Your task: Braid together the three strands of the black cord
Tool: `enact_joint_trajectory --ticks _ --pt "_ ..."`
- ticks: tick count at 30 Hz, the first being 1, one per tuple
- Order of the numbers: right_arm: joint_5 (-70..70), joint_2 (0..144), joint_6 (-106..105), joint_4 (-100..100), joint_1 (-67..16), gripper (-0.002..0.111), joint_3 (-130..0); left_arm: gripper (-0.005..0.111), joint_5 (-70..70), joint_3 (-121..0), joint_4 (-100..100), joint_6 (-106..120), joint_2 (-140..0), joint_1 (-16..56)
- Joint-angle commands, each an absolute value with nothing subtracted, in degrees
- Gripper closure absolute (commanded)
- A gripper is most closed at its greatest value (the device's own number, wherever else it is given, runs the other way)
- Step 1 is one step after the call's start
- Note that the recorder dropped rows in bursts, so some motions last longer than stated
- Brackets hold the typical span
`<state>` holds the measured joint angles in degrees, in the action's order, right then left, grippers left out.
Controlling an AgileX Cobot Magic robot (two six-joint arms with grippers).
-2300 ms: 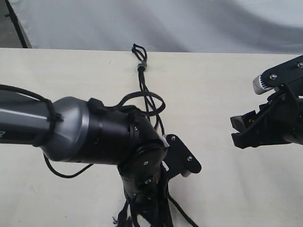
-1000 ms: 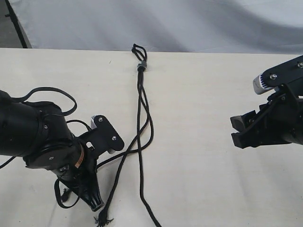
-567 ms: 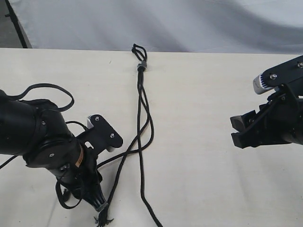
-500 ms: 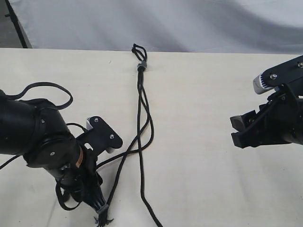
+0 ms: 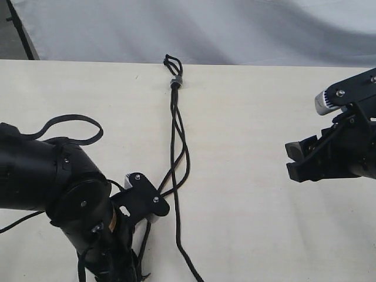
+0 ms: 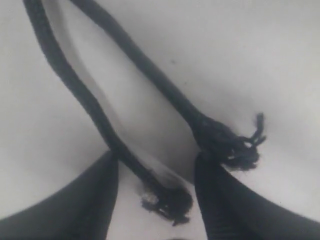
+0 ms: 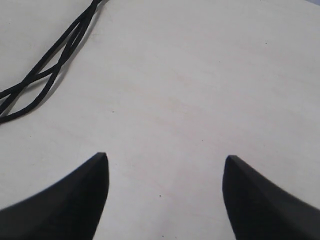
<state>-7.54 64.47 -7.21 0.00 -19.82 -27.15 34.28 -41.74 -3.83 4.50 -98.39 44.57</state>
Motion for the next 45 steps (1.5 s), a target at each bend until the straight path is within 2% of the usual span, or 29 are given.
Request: enact_joint_trajectory --ticks 1,9,16,19,24,30,37,45 --pt "-7.52 64.17 -6.90 0.00 -19.43 0.046 -26.99 0.060 39.06 -42.93 -4.56 4.58 -93.92 45.23" --pt "-7.61 64.17 -6.90 0.00 -19.43 0.046 -26.99 0.060 39.45 -44.41 3.90 2.22 -73.40 45.23" --pt "-8.04 64.17 -2.08 1.98 -21.12 0.046 -26.99 0.060 38.97 -43.11 22.80 -21.58 -59.95 45.23" --pt "-8.17 64.17 -2.09 5.13 -26.38 0.046 -26.99 0.061 38.79 -39.90 29.63 -31.24 -56.99 45.23" --pt "-8.17 64.27 -2.09 5.13 -40.58 0.046 -29.21 0.061 37.31 -31.36 46.22 -52.30 -56.93 45.23" --pt "-14.35 70.09 -2.09 6.09 -55.17 0.046 -36.99 0.061 40.13 -23.79 62.66 -74.88 -57.32 45.23" --pt "-22.90 86.98 -1.29 7.38 -62.26 0.046 -48.12 0.061 44.02 -21.75 63.21 -77.61 -57.32 45.23" --pt "-29.85 103.70 -1.29 7.14 -63.72 0.046 -60.08 0.061 45.61 -21.75 64.34 -77.95 -57.32 45.23"
